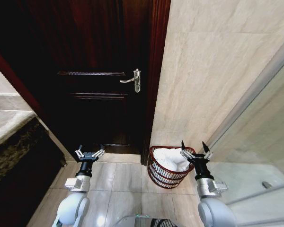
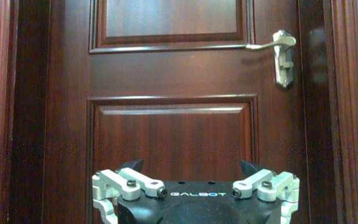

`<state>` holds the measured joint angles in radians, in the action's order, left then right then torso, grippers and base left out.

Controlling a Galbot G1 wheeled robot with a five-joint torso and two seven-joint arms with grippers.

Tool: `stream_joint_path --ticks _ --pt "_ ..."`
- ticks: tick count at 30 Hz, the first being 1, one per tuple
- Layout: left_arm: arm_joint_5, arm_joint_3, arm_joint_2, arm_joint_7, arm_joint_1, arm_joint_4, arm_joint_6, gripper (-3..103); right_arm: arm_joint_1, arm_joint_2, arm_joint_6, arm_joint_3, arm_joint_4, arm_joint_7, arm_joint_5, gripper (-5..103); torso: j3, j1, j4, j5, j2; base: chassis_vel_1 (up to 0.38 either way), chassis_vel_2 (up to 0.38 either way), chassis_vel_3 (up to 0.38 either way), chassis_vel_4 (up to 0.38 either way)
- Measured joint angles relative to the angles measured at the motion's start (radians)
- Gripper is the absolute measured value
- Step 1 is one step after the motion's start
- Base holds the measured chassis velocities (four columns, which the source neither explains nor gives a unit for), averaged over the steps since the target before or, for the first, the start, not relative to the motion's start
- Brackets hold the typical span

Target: Discard the used towel into the hamper.

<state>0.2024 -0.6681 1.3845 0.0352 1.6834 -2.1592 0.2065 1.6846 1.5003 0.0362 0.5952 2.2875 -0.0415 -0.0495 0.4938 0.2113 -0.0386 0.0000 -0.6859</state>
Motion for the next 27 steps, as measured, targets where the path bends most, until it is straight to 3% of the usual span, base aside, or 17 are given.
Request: stream_joint_path --ticks 27 --pt "0.034 -0.008 -0.014 -0.001 0.003 -0.027 0.002 100 0.031 0.013 -0.025 -0.012 0.057 -0.012 0.006 100 0.072 0.051 0.0000 0.0000 -0.123 0.000 0.000 0.000 0.000"
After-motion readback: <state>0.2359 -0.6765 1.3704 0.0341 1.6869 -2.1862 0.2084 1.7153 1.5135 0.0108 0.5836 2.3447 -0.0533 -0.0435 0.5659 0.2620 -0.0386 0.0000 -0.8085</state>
